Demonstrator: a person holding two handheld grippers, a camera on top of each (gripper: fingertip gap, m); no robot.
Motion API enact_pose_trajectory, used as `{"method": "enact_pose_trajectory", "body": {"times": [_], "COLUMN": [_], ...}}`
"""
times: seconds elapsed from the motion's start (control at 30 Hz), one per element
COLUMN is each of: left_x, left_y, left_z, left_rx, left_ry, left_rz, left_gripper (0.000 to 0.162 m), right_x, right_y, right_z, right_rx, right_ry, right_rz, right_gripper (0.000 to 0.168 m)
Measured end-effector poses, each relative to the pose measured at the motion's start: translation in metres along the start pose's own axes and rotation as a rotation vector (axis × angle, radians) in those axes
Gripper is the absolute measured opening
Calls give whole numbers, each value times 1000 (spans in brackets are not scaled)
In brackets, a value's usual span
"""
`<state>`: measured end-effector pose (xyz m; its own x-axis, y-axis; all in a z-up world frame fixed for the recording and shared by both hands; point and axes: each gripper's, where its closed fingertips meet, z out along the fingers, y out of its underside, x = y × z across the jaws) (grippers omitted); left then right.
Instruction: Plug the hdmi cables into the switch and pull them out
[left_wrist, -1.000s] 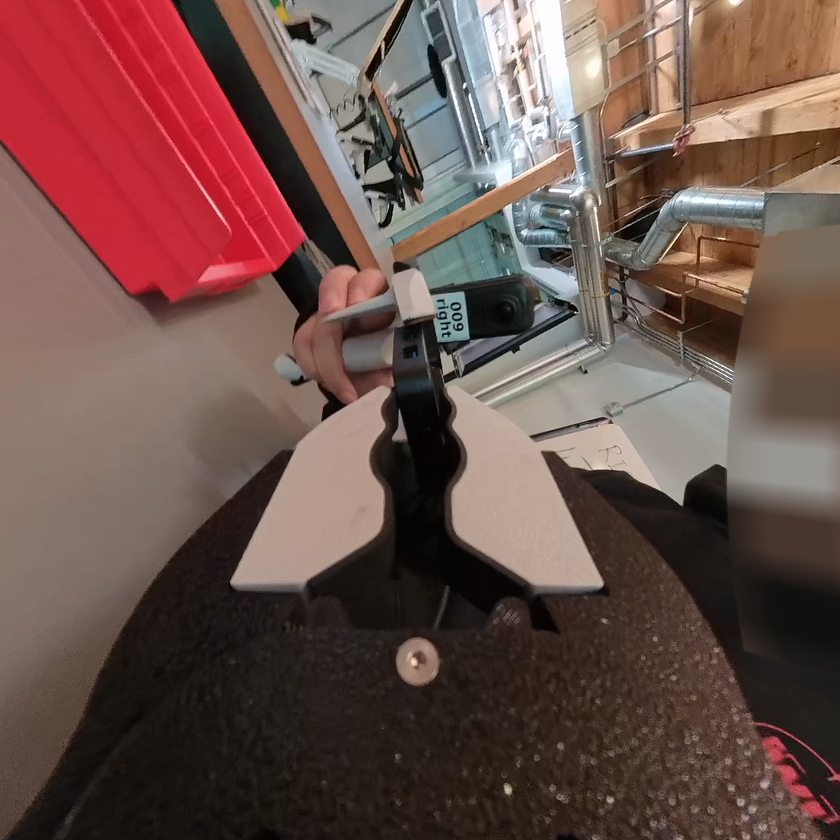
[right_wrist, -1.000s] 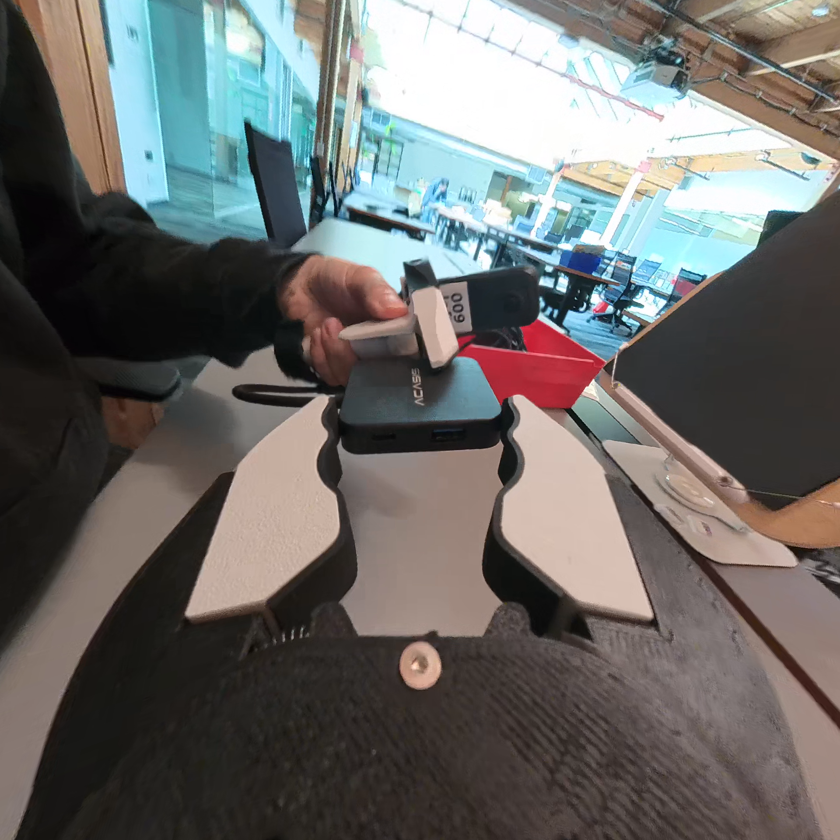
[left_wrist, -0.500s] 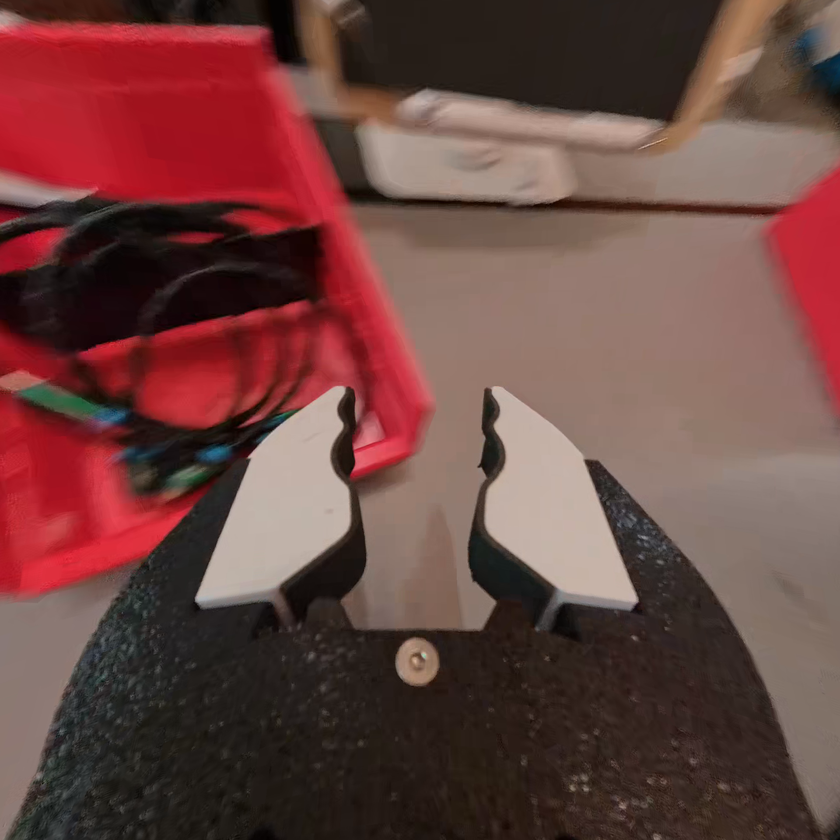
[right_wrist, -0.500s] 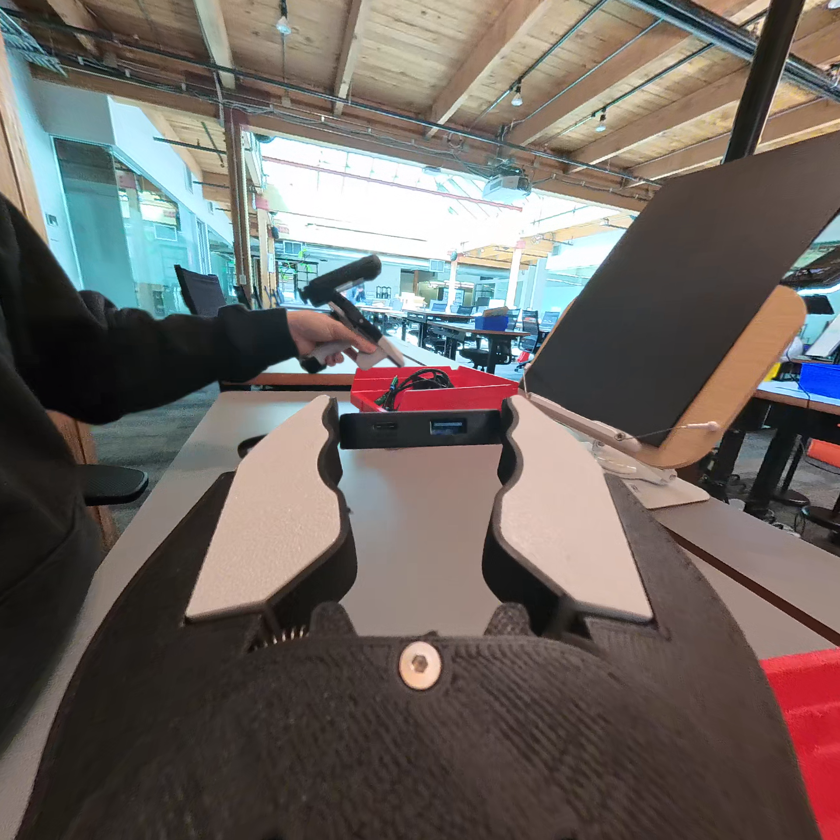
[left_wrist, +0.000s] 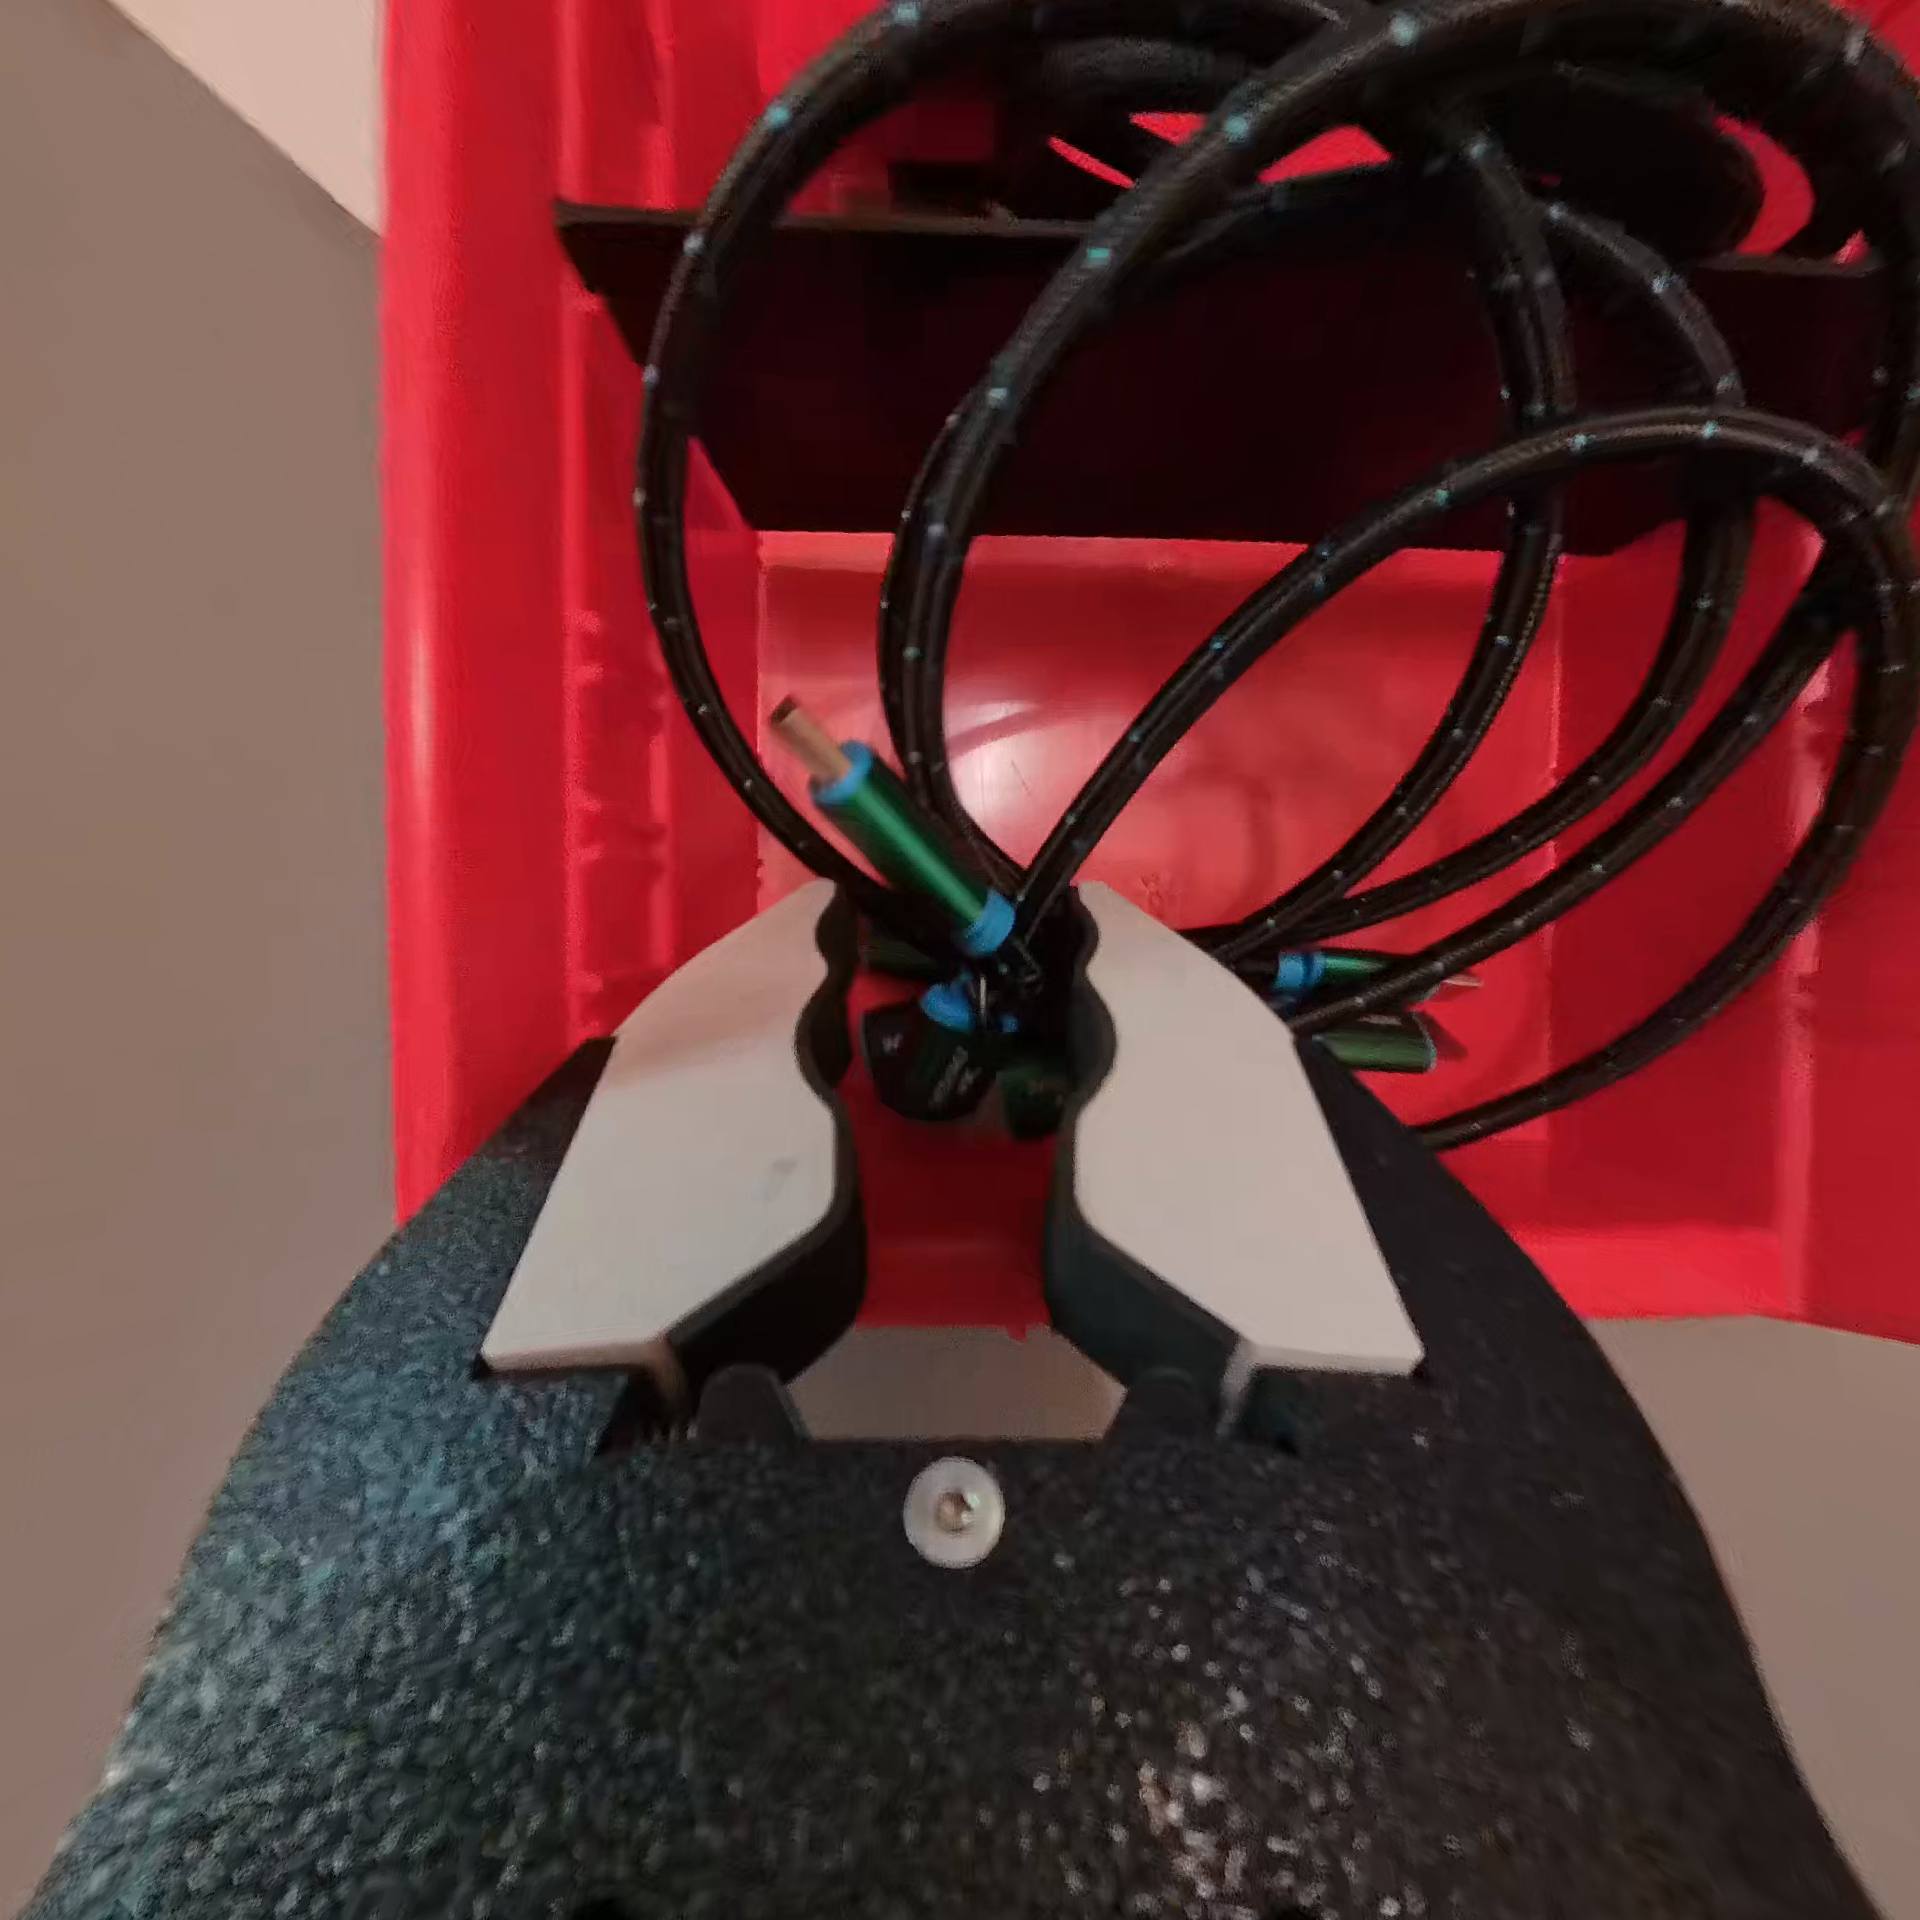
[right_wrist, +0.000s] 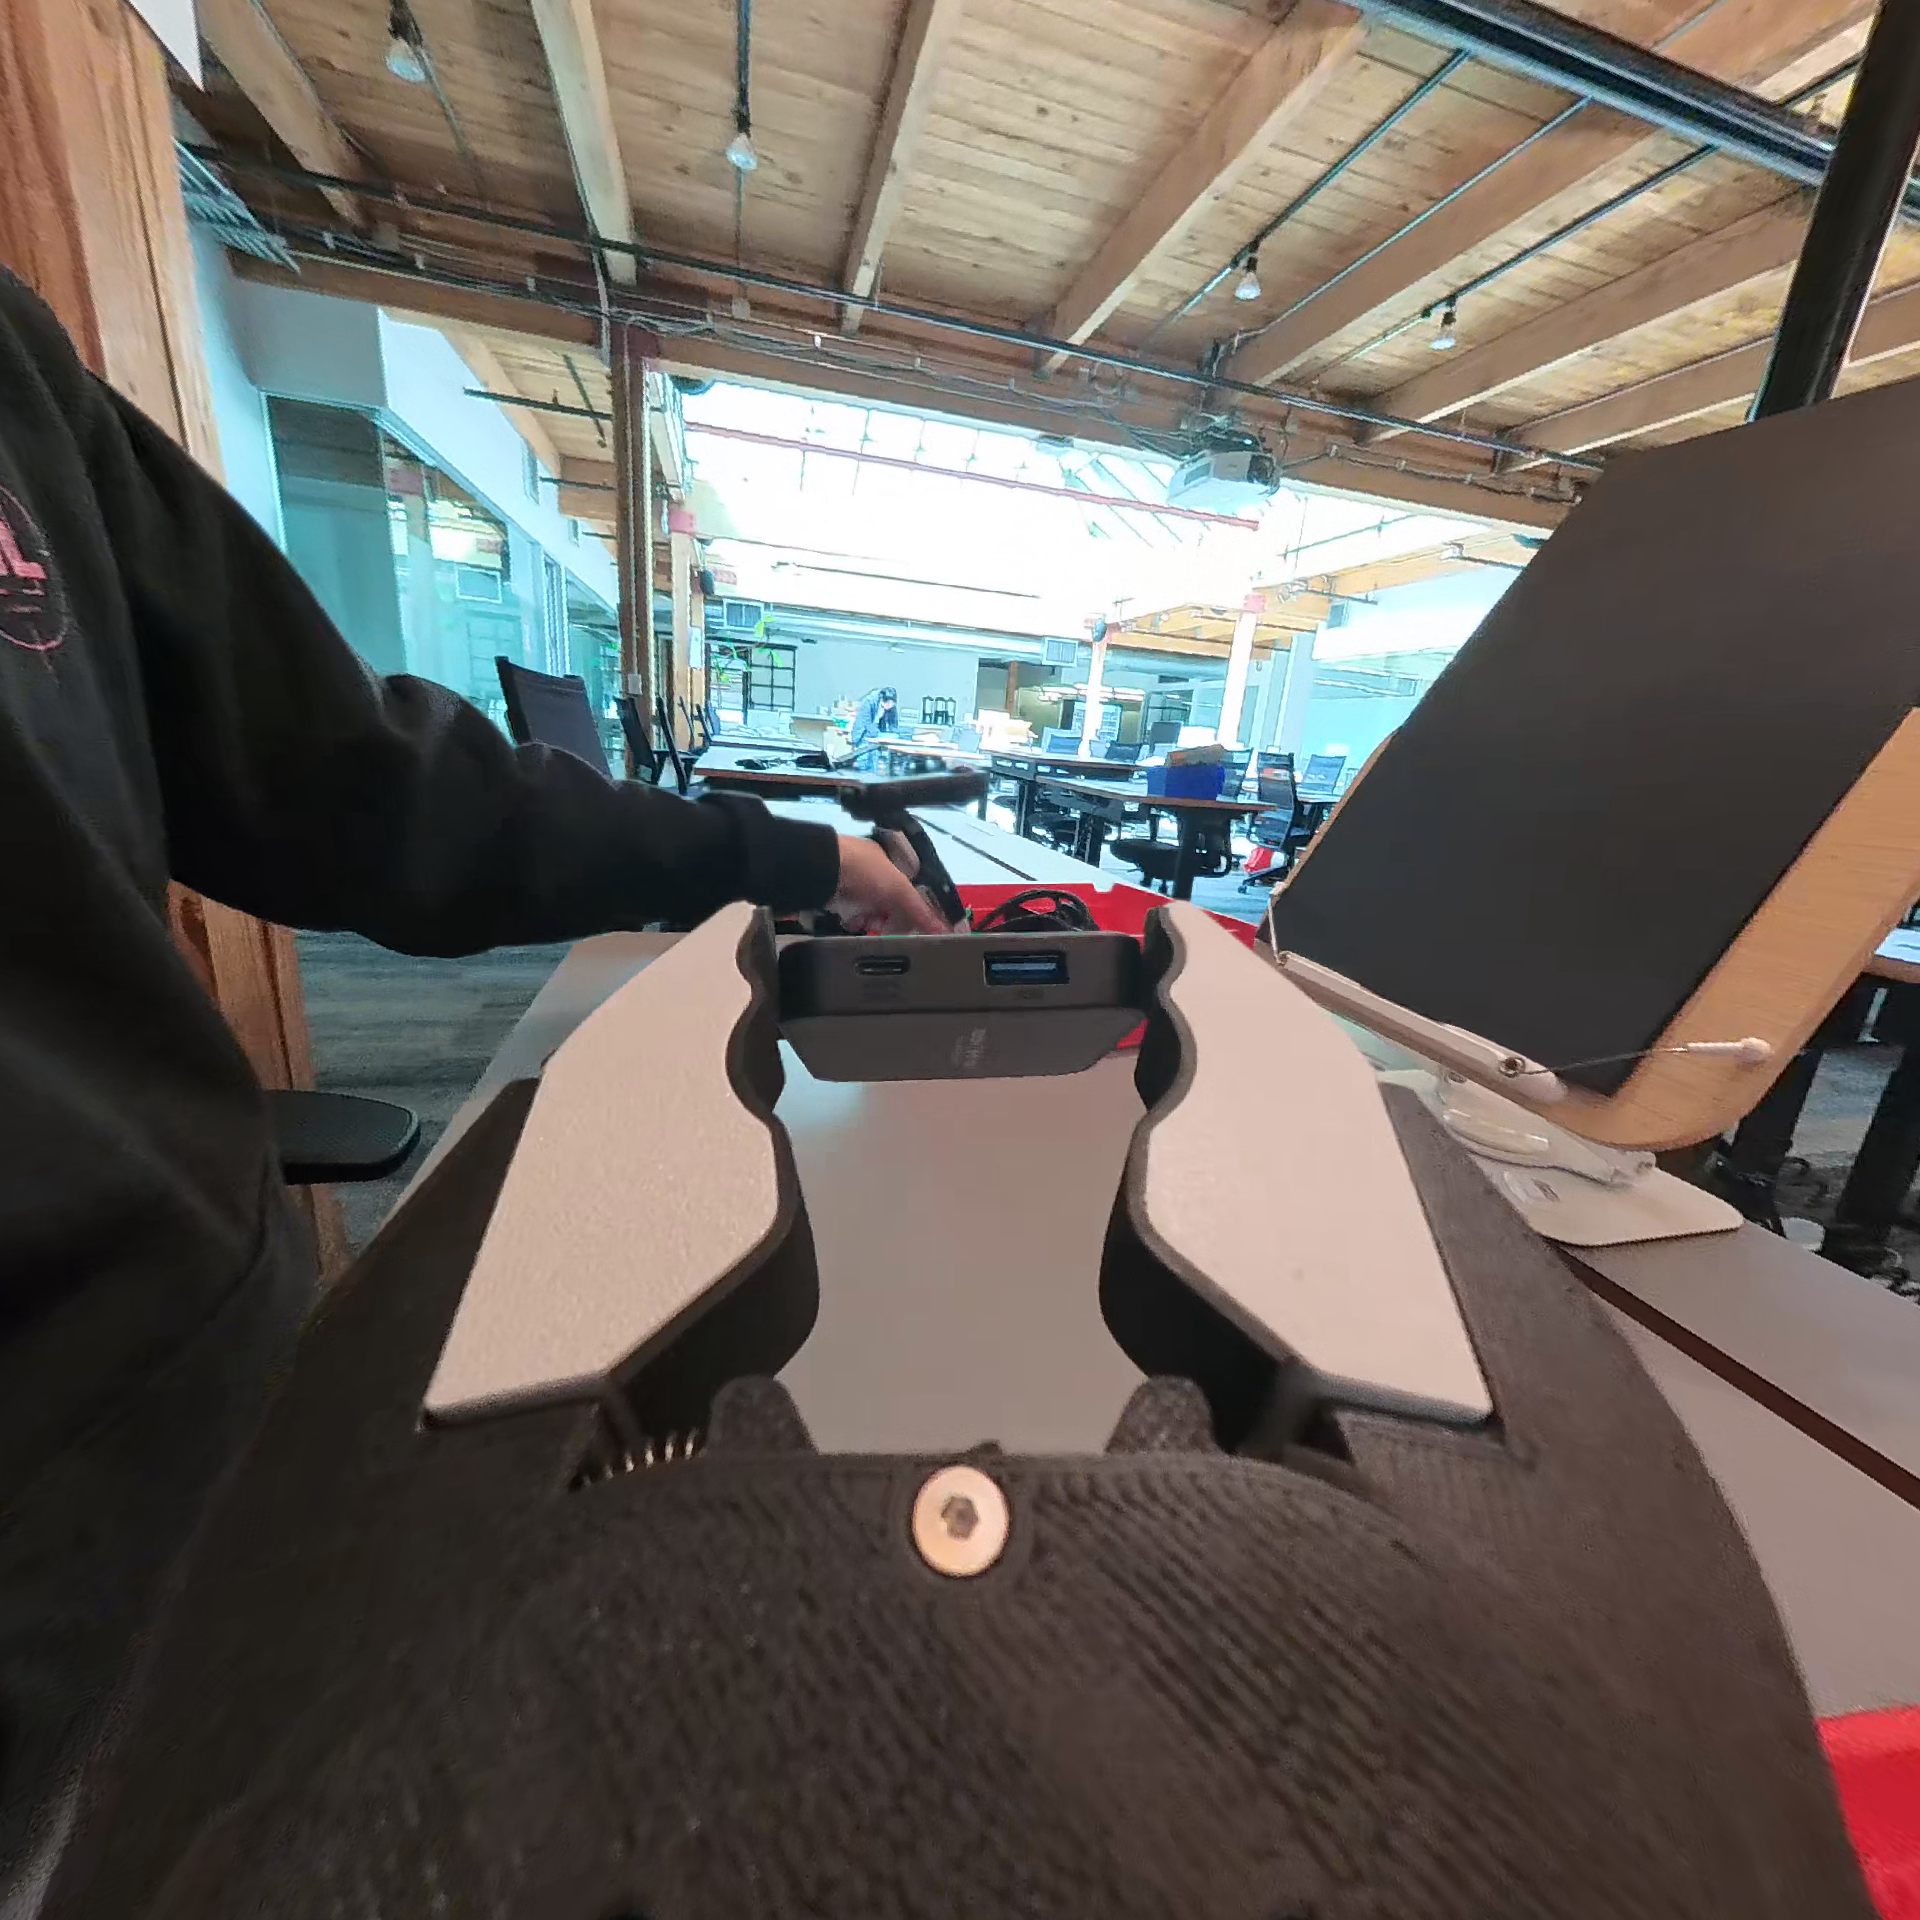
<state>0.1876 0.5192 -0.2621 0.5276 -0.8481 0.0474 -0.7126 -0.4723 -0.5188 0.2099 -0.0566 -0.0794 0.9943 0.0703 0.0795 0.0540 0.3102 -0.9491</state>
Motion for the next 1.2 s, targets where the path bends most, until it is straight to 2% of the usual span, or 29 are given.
{"method": "enact_pose_trajectory", "body": {"times": [0.03, 0.13, 0.2, 0.33, 0.5, 0.63, 0.83, 0.93, 1.0, 1.1, 1.2], "left_x": [2, 5, 6, 24, 76, 134, 229, 281, 309, 329, 332], "left_y": [-1, -9, -22, -54, -78, -70, -25, 21, 78, 169, 221], "left_z": [2, -5, -23, -84, -176, -226, -231, -209, -185, -175, -180], "left_rx": [14, 76, 168, 429, 794, 981, 1004, 881, 624, 148, -164], "left_ry": [-3, -18, -55, -174, -288, -318, -260, -71, 276, 858, 1264], "left_rz": [44, 124, 191, 495, 818, 1028, 1372, 1571, 1681, 1707, 1681], "left_gripper": [26, 19, 16, 16, 16, 16, 16, 16, 16, 16, 16], "right_x": [0, 2, 3, 2, -1, -3, -3, -4, -5, -4, -5], "right_y": [0, -3, -5, -6, -7, -9, -14, -12, -12, -15, -14], "right_z": [0, -3, -6, -6, -2, 0, -4, -5, -6, -10, -10], "right_rx": [1, 18, 44, 65, 74, 71, 128, 124, 138, 190, 191], "right_ry": [-1, 2, -1, -19, -41, -42, -54, -67, -78, -101, -109], "right_rz": [1, 9, 25, 40, 42, 32, 72, 77, 88, 127, 134], "right_gripper": [68, 68, 68, 68, 68, 68, 68, 68, 68, 68, 68]}}
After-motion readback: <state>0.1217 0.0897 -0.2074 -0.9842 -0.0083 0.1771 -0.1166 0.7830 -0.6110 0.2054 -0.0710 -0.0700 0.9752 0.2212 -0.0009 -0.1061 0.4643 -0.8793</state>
